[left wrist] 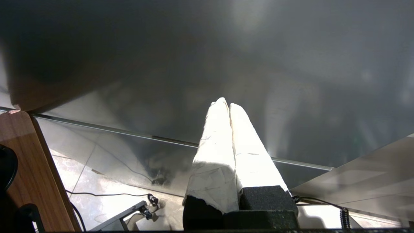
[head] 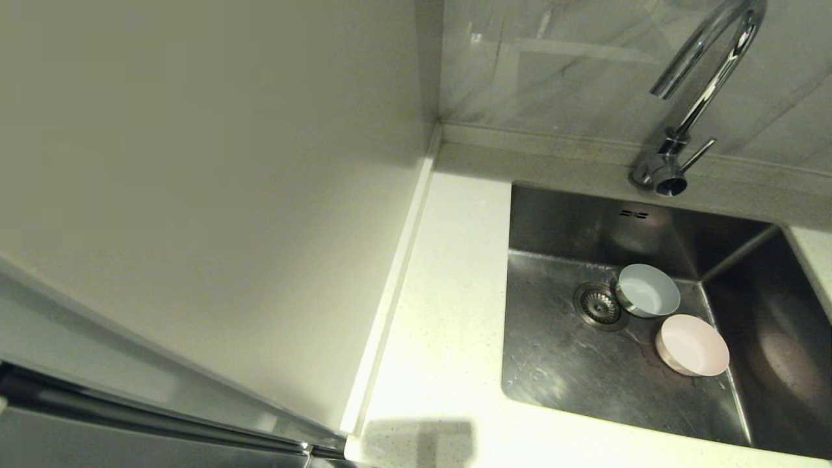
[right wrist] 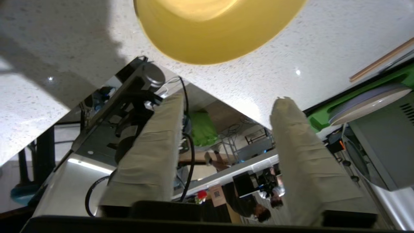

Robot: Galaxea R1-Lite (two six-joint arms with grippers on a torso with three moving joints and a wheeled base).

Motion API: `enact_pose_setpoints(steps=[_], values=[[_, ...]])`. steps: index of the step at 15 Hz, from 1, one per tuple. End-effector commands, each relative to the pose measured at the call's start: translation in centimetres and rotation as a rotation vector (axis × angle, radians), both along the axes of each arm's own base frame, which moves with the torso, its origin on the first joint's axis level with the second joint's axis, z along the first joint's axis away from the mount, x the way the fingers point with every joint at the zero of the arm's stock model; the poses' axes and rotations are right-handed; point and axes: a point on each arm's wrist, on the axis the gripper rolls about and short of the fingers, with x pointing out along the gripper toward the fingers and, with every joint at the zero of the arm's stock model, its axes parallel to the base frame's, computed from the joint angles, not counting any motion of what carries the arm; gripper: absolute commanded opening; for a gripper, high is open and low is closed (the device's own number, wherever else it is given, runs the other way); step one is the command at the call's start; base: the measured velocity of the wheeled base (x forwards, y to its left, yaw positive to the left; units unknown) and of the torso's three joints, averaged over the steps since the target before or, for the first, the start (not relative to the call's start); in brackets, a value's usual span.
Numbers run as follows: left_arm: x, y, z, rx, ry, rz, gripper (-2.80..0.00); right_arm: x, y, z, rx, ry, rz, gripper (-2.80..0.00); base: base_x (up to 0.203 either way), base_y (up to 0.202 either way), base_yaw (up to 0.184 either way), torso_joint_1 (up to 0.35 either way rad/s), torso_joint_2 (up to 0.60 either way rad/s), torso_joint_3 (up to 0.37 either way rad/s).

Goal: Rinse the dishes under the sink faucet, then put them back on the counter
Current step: Put a bowl into the sink

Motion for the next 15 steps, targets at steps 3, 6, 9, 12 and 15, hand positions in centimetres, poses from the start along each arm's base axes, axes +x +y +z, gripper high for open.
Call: enact_pose_setpoints(steps=[3, 6, 9, 12, 15], values=[[0.0, 0.0, -0.1, 0.0, 0.003, 0.0, -2.8, -0.4, 1.2, -1.9, 0.065, 0.018, -0.002, 0.0, 0.0, 0.0, 0.0, 0.0, 0.0, 0.0], [0.0, 0.0, -0.1, 0.0, 0.003, 0.0, -2.8, -0.6, 2.3, -2.8, 0.096, -0.052, 0.032, 0.0, 0.0, 0.0, 0.0, 0.0, 0.0, 0.0], [0.0, 0.0, -0.1, 0.0, 0.003, 0.0, -2.8, 0.0, 3.5, -3.3, 0.171, -0.164, 0.101, 0.0, 0.0, 0.0, 0.0, 0.0, 0.0, 0.0], [0.0, 0.0, -0.1, 0.0, 0.003, 0.0, -2.8, 0.9, 3.6, -3.4, 0.172, -0.23, 0.146, 0.0, 0.0, 0.0, 0.0, 0.0, 0.0, 0.0], [0.0, 0.0, -0.1, 0.0, 0.003, 0.0, -2.8, 1.3, 3.0, -3.6, 0.115, -0.268, 0.158, 0.0, 0.0, 0.0, 0.0, 0.0, 0.0, 0.0]])
